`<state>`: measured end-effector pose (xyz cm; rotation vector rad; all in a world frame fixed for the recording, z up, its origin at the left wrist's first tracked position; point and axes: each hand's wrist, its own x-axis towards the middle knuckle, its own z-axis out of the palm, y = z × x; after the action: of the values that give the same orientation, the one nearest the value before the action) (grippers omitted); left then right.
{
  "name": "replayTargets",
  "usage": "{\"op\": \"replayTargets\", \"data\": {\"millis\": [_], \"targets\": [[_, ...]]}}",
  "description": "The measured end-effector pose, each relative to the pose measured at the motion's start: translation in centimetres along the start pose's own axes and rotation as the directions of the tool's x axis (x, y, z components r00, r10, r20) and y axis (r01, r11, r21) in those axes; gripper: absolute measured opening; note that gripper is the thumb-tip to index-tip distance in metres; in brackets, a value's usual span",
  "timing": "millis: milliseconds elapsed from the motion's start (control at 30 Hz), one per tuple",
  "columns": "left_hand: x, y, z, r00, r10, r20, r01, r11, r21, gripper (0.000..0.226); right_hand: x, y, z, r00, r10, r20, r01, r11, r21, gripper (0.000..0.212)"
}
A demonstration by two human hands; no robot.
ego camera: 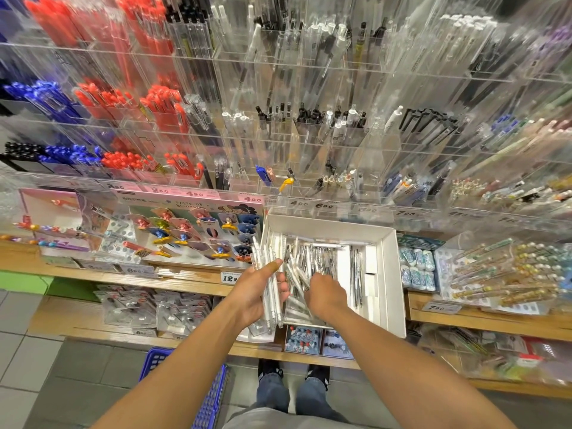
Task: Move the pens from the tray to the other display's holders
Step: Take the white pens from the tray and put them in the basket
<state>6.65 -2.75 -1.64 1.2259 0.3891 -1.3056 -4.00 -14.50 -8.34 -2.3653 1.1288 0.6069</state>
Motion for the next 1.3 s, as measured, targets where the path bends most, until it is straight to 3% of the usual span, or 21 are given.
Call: {"op": "replayTargets", "data": {"millis": [133, 233, 300, 367, 467, 600, 667, 800, 867, 967, 1067, 1233, 1300], "targets": [[0.4, -0.1, -0.4, 1.000, 0.003, 0.003, -0.004, 0.999, 0.032, 0.018, 0.0, 1.0, -0.3, 1.000, -0.020, -0.014, 0.023, 0.972, 0.236, 0.018], [0.6, -0.3, -0.4, 0.998, 0.024, -0.051, -0.021, 0.998, 0.066, 0.027, -1.1, 1.3, -1.4, 0.995, -0.084, -0.061, 0.104, 0.827, 0.553, 0.008], [0.7, -0.4, -0.2, 0.996, 0.036, -0.087, -0.028, 0.995, 0.099, 0.047, -2.2, 1.0, -2.4, 0.988, -0.128, -0.085, 0.151, 0.704, 0.694, 0.014], [0.7, -0.5, 0.0, 0.993, 0.055, -0.105, -0.039, 0.988, 0.148, 0.082, -3.4, 0.6, -3.2, 0.977, -0.204, -0.058, 0.171, 0.593, 0.787, 0.016], [0.4, -0.7, 0.5, 0.996, 0.078, -0.051, -0.068, 0.984, 0.167, 0.120, -4.8, -0.2, -3.9, 0.961, -0.275, -0.037, 0.161, 0.445, 0.881, 0.018], [0.4, -1.0, 0.9, 0.998, 0.060, 0.019, -0.062, 0.991, 0.120, 0.137, -5.2, -1.0, -4.1, 0.958, -0.279, -0.062, 0.183, 0.433, 0.882, 0.021], [0.2, -1.0, 1.0, 0.998, 0.054, 0.044, -0.057, 0.995, 0.080, 0.126, -5.0, -1.2, -4.0, 0.959, -0.279, -0.060, 0.188, 0.459, 0.868, 0.018], [-0.1, -0.6, 0.7, 0.997, 0.070, 0.014, -0.071, 0.994, 0.082, 0.043, -4.3, -0.9, -4.2, 0.945, -0.326, -0.034, 0.177, 0.419, 0.891, 0.014], [-0.1, -0.5, 0.3, 0.996, 0.090, -0.005, -0.090, 0.995, 0.039, 0.017, -3.2, -0.3, -4.2, 0.963, -0.263, -0.052, 0.171, 0.455, 0.874, 0.012], [0.0, -0.5, -0.3, 0.993, 0.108, -0.044, -0.109, 0.994, -0.024, 0.009, -1.2, 0.8, -3.1, 0.988, -0.109, -0.107, 0.152, 0.757, 0.636, 0.008], [-0.1, -0.4, -0.7, 0.993, 0.109, -0.056, -0.111, 0.993, -0.036, 0.003, -0.2, 0.8, -1.2, 0.996, -0.092, -0.005, 0.087, 0.924, 0.372, 0.013], [-0.4, -0.1, -0.6, 0.992, 0.108, -0.060, -0.109, 0.994, -0.010, 0.003, 0.0, 0.0, 1.0, 0.985, -0.169, 0.013, 0.169, 0.985, 0.019, 0.013], [-0.5, -0.1, -0.7, 0.992, 0.108, -0.065, -0.108, 0.994, 0.001, 0.004, 0.0, -0.2, 1.1, 0.987, -0.160, 0.025, 0.161, 0.987, -0.011, 0.010]]}}
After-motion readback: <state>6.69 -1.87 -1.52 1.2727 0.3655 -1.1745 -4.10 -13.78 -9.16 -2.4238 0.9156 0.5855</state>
